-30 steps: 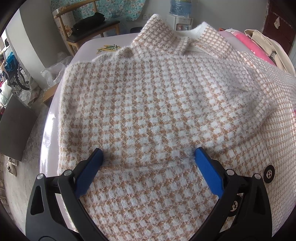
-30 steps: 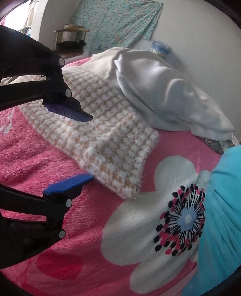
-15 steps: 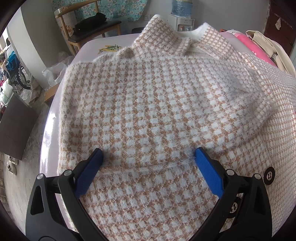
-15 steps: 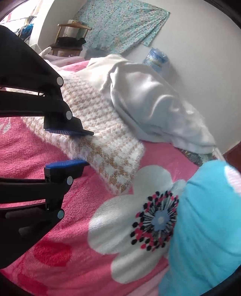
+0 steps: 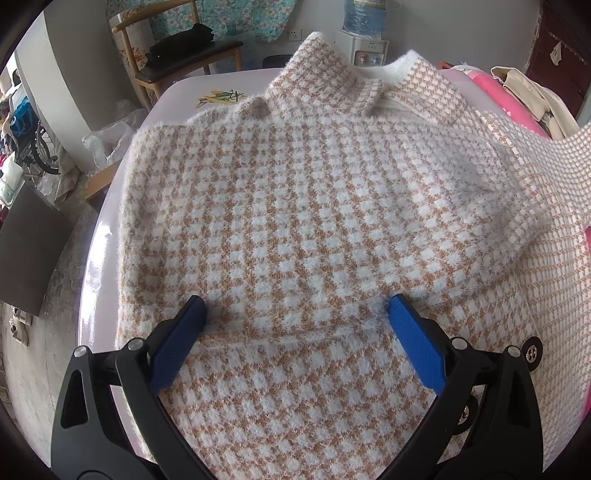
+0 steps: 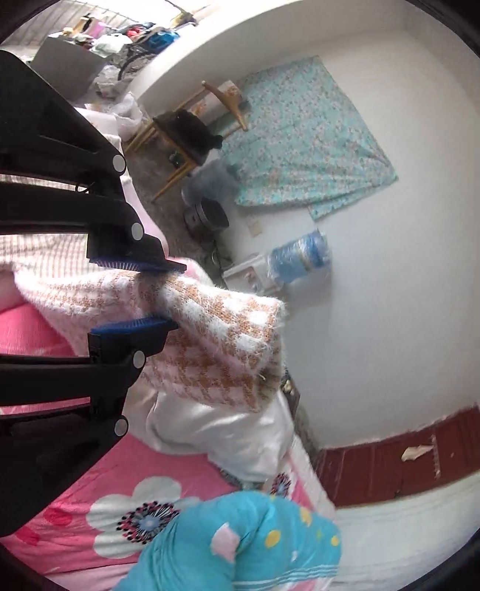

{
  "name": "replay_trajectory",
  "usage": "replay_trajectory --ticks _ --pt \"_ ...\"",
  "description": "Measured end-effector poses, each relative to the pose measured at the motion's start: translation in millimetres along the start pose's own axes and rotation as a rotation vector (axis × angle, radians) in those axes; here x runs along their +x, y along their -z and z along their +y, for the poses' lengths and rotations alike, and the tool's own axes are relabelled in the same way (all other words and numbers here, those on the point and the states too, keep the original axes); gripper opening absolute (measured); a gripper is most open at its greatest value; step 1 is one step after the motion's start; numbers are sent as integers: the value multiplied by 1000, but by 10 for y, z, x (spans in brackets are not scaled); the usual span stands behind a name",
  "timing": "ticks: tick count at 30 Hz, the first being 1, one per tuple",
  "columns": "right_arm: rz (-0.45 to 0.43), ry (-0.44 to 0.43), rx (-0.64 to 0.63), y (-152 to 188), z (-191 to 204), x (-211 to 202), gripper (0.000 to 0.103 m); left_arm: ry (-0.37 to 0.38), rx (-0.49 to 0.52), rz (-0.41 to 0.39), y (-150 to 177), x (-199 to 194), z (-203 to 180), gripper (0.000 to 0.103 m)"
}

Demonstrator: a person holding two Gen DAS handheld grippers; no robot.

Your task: Fold large clothes

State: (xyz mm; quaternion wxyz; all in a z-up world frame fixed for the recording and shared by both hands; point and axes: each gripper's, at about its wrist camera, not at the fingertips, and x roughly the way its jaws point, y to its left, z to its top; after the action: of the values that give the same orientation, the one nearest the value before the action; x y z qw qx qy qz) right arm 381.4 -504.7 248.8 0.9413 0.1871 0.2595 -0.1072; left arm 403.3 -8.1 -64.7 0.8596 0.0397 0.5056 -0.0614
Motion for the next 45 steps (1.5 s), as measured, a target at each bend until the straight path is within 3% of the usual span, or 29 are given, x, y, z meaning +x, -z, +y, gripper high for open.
replay_trajectory --ticks 6,11,12,13,14,16,18,21,24,26,28,31,33,34,37,38,41,45 --pt "-5 -205 -215 248 1429 -112 22 45 -32 -73 129 -444 180 96" --pt "103 -394 -351 893 2482 9 29 85 -51 -138 393 -881 410 96" --pt "142 -435 -370 1073 2632 70 43 95 -59 -145 439 -935 458 96" --pt "201 -485 -392 1271 2780 146 68 103 -68 -148 501 -982 503 96" --pt "259 -523 -407 1471 2883 232 76 115 -77 -149 560 -1020 551 96" --pt "356 -573 -426 1831 2959 386 76 131 -95 -153 640 -1055 627 96" --pt "446 -588 -412 2086 2868 553 76 142 -104 -160 685 -1076 689 95" --pt "523 -554 -335 2254 2385 771 76 166 -109 -183 647 -1096 752 95" --pt "517 -432 -293 2242 1835 871 76 217 -136 -200 473 -1066 773 92" --pt "494 -328 -294 2190 1478 927 76 234 -150 -194 292 -987 745 78" --pt "483 -239 -284 2110 1124 984 76 242 -175 -181 81 -866 702 73" --pt "503 -171 -235 2035 723 1139 76 248 -224 -150 -247 -601 669 68" --pt "518 -163 -205 2041 563 1308 76 261 -254 -88 -443 -350 652 64" --pt "525 -161 -199 2058 537 1368 76 268 -260 -46 -520 -210 636 60" --pt "532 -163 -194 2094 497 1482 76 198 -270 53 -631 143 578 20" --pt "535 -168 -189 2108 483 1507 75 188 -267 57 -631 183 558 18" --pt "540 -168 -186 2145 457 1579 68 147 -200 -10 -583 12 434 6" --pt "529 -141 -215 2141 411 1599 63 139 -164 -145 -439 -462 406 6"
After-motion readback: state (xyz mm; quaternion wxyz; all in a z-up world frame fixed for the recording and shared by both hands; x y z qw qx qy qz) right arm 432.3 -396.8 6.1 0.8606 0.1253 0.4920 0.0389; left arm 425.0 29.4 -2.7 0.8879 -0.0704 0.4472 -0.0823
